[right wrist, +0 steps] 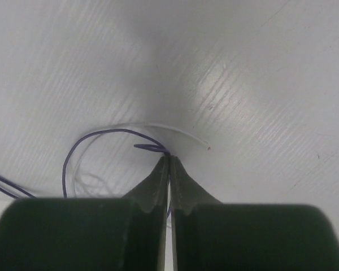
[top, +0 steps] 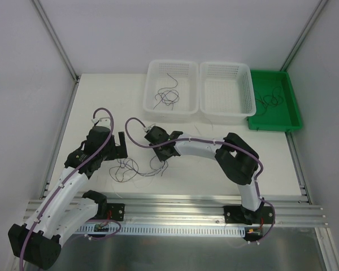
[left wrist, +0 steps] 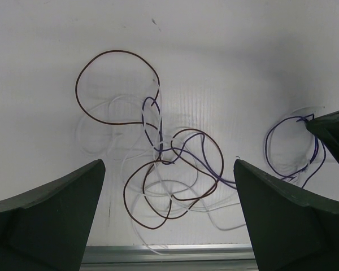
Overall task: Untangle the cables
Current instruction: Untie the cable.
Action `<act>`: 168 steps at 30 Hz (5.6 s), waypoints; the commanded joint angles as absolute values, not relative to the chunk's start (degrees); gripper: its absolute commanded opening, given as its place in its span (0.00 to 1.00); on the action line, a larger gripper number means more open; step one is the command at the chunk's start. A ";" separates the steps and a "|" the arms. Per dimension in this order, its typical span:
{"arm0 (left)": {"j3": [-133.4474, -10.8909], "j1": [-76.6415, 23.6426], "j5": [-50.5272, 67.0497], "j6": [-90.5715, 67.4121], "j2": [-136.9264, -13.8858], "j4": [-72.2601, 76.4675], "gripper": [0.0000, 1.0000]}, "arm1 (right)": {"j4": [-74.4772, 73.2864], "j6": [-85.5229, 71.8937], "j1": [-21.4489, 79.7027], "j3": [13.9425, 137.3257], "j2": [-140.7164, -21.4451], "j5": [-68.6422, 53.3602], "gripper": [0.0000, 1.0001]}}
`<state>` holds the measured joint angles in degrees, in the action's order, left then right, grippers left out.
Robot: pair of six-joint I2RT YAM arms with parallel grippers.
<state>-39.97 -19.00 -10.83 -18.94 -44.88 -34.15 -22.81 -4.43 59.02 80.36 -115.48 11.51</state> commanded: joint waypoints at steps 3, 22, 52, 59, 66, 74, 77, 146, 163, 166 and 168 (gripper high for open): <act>-40.17 -18.46 -10.20 -20.04 -45.79 -33.05 0.99 | -25.49 -3.87 58.71 76.12 -110.05 19.25 0.01; -31.38 -19.33 6.75 -41.03 -48.95 -19.79 0.97 | -25.23 -2.55 56.86 66.01 -65.57 17.05 0.01; -37.35 -55.81 -10.46 -59.15 -79.80 -0.18 0.55 | -23.47 -2.64 56.69 60.12 -65.83 20.30 0.01; -37.27 -57.22 -10.55 -59.94 -80.26 -0.35 0.03 | -24.17 -1.93 56.51 58.80 -64.95 22.50 0.01; -33.31 -56.78 -16.24 -58.36 -68.48 -7.72 0.00 | -26.89 -1.93 49.50 54.95 -63.55 27.50 0.01; -38.66 -43.80 -19.51 -46.42 -45.63 -30.28 0.00 | -30.14 -3.51 33.67 50.18 -63.10 22.24 0.01; -45.33 -40.53 -21.96 -41.06 -41.49 -35.84 0.00 | -31.20 -3.78 32.18 49.92 -64.42 21.62 0.01; -53.01 -38.76 -13.99 -34.72 -42.90 -32.53 0.82 | -22.31 -4.75 51.59 86.03 -76.12 -11.43 0.01; -30.85 -43.67 7.14 -27.08 -42.00 6.92 0.95 | -28.12 -4.13 48.87 95.98 -73.30 -8.26 0.01; -29.71 -50.96 0.38 -20.93 -46.13 15.44 0.96 | -27.43 -5.18 48.78 93.52 -72.86 -9.31 0.01; -29.27 -53.87 -2.10 -18.56 -49.91 21.95 0.96 | -26.90 -6.06 48.78 92.47 -72.42 -9.84 0.01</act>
<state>-29.76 -50.50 2.46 -25.69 -47.03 6.07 -27.83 -4.34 49.04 93.30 -74.30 -8.38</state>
